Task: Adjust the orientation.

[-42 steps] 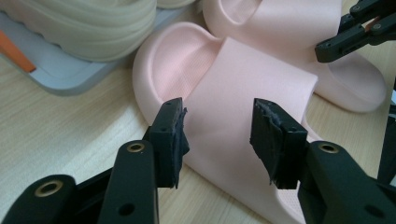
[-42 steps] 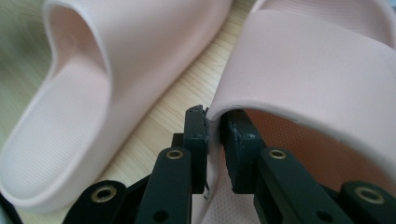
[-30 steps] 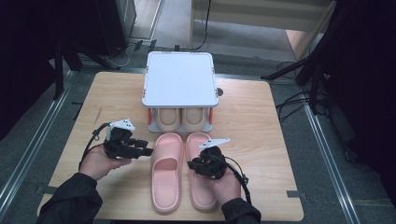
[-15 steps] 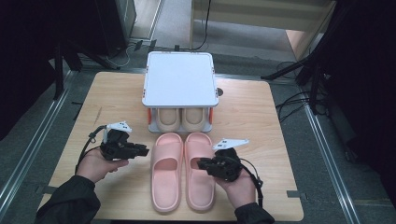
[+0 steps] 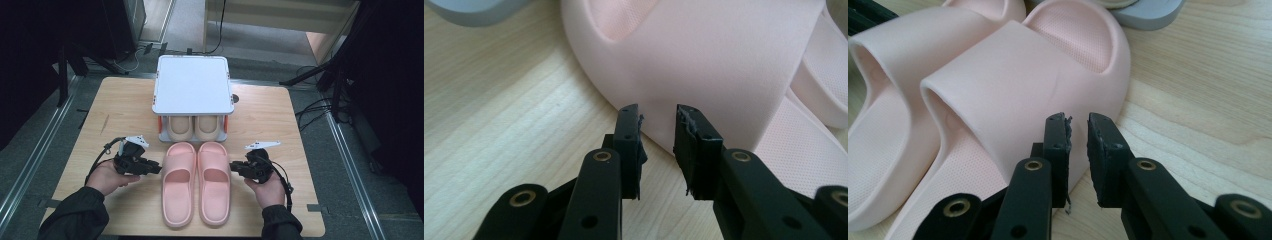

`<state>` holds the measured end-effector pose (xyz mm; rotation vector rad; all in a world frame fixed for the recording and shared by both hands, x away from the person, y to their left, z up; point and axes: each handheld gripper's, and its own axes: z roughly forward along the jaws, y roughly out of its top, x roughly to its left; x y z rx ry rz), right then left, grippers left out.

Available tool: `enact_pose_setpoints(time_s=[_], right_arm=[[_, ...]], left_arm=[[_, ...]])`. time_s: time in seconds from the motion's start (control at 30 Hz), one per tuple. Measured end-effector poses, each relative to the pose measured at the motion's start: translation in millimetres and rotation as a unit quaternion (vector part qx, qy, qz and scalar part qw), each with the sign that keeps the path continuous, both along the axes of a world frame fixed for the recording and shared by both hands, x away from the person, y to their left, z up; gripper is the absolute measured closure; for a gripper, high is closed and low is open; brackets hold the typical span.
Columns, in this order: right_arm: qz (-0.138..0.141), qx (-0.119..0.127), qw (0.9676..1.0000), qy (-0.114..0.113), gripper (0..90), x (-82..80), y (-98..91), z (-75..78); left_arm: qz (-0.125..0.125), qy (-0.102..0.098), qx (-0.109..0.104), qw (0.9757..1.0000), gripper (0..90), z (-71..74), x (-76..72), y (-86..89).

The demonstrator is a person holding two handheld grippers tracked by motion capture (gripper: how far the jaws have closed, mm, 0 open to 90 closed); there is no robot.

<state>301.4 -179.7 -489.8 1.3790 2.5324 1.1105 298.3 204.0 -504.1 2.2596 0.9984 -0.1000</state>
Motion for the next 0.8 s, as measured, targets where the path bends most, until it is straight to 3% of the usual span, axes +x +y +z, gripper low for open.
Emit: enact_pose_setpoints(time_s=[0.13, 0.37, 0.8], right_arm=[[0.005, -0.007, 1.0000, -0.002, 79.4, 0.6, 4.6, -2.3], [-0.001, -0.003, 1.0000, 0.005, 79.4, 2.7, 3.9, -4.1], [-0.008, 0.005, 0.9999, -0.005, 82.4, 14.7, 5.4, -7.9]], left_arm=[[-0.005, 0.002, 0.003, 1.0000, 71.4, -1.8, -0.6, -6.0], [-0.011, 0.011, -0.003, 0.9999, 71.9, -2.7, -3.2, -10.2], [-0.013, 0.025, -0.001, 0.9996, 72.5, -1.6, -9.9, -14.4]])
